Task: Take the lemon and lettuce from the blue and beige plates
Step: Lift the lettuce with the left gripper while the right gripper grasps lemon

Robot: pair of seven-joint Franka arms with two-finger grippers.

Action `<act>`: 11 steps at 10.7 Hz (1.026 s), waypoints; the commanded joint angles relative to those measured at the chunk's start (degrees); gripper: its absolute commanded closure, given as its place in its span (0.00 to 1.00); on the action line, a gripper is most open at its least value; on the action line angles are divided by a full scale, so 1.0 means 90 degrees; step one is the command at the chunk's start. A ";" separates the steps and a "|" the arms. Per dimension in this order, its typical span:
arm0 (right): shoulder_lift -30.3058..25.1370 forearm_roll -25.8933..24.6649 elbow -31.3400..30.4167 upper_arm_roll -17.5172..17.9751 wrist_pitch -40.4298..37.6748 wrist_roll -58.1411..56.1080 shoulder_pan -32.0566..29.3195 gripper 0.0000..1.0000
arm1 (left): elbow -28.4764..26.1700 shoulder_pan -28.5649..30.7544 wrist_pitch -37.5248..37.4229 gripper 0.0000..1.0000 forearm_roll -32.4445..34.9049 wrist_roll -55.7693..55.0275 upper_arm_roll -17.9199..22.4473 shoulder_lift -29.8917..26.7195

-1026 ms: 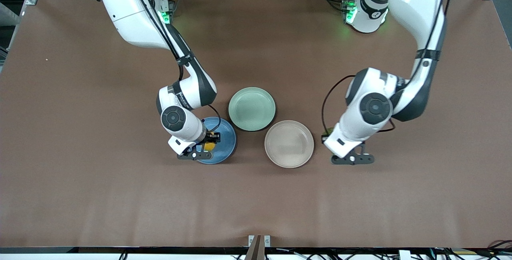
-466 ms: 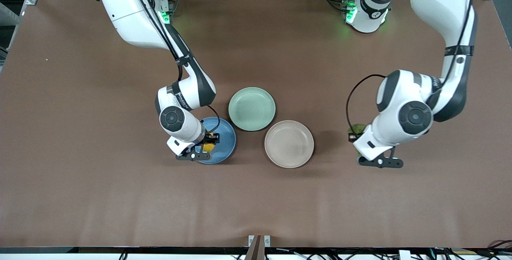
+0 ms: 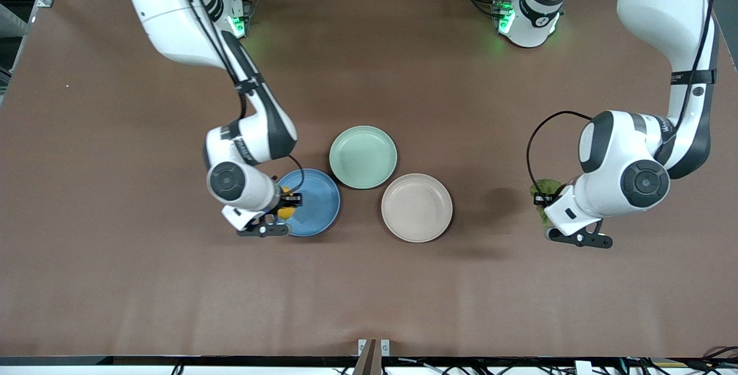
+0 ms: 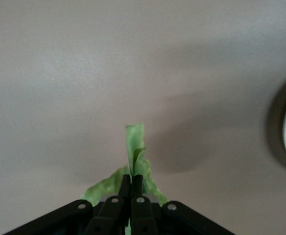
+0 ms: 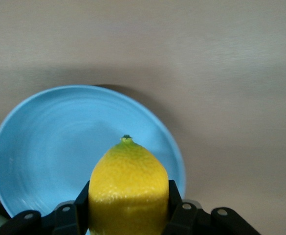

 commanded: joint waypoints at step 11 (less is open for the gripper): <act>-0.0867 -0.0288 -0.0449 -0.2113 -0.1662 -0.3538 -0.0521 0.65 | -0.0785 0.0126 0.0233 0.00 0.0122 -0.1116 -0.0084 -0.0168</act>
